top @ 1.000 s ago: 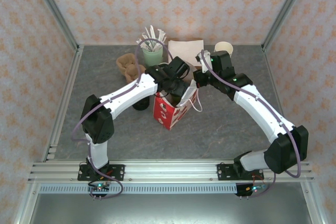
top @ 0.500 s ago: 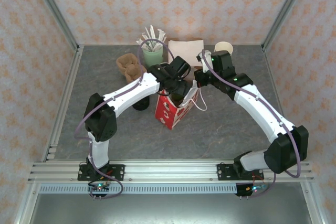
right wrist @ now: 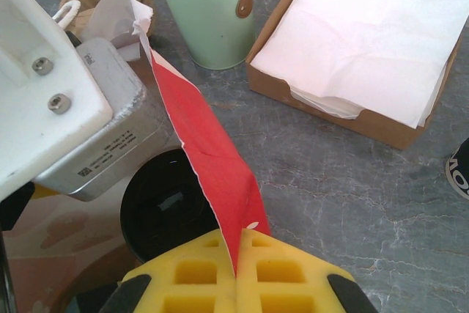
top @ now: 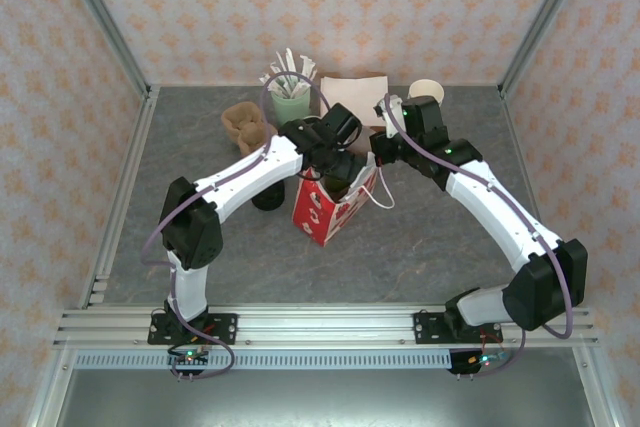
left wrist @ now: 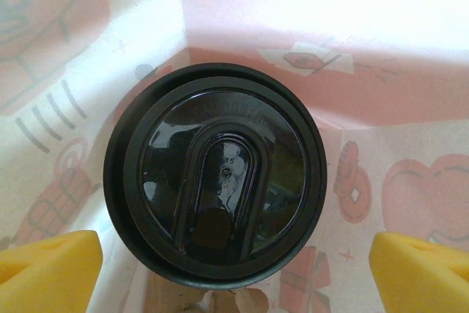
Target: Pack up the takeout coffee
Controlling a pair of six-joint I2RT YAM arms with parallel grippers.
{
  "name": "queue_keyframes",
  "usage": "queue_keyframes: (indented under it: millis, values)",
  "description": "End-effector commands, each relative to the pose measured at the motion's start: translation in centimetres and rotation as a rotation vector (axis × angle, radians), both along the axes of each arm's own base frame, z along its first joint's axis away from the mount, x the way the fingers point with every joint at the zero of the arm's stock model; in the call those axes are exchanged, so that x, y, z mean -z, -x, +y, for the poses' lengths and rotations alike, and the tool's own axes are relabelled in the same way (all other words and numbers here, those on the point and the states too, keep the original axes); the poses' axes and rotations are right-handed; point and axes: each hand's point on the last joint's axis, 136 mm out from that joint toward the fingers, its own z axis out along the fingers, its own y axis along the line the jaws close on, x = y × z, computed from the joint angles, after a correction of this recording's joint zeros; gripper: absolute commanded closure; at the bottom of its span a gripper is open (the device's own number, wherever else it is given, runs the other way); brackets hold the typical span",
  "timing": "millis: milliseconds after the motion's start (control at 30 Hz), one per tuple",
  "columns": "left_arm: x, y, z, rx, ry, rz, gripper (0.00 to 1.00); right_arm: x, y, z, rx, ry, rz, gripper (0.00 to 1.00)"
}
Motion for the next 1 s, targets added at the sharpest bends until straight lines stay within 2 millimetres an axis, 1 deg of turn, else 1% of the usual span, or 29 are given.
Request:
queue_keyframes:
  millis: [0,133,233,333,367,533,633,800,967]
  values:
    - [-1.5,0.0,0.0,-0.015,0.036,0.006,0.05,-1.4,-0.4,0.2,-0.006,-0.006,-0.033,1.00]
    - [-2.0,0.0,0.0,-0.018,0.046,0.000,0.06,-1.5,-0.5,0.2,-0.003,-0.002,-0.033,1.00]
    - [-2.1,-0.1,0.1,-0.024,0.049,-0.001,0.10,-1.4,-0.6,0.1,0.001,0.001,-0.030,1.00]
    - [-2.2,-0.1,-0.1,-0.032,0.061,0.001,0.11,-1.5,-0.6,0.1,0.003,0.002,-0.032,1.00]
    - [-3.5,0.1,0.0,-0.035,0.084,-0.018,0.11,-1.5,-0.6,0.0,0.005,0.003,-0.031,1.00]
    - [-3.9,0.5,-0.2,-0.036,0.115,-0.010,0.06,-1.7,-0.8,-0.2,0.018,0.009,-0.036,1.00]
    - [-4.8,0.5,-0.1,-0.045,0.136,-0.024,0.03,-1.6,-0.9,-0.1,0.020,0.007,-0.030,1.00]
    - [-6.3,0.4,0.2,-0.067,0.163,-0.052,0.04,-1.5,-0.9,-0.2,0.025,0.010,-0.023,0.99]
    - [-6.2,0.1,0.3,-0.084,0.164,-0.057,0.05,-1.8,-1.1,-0.2,0.031,0.008,-0.025,0.96]
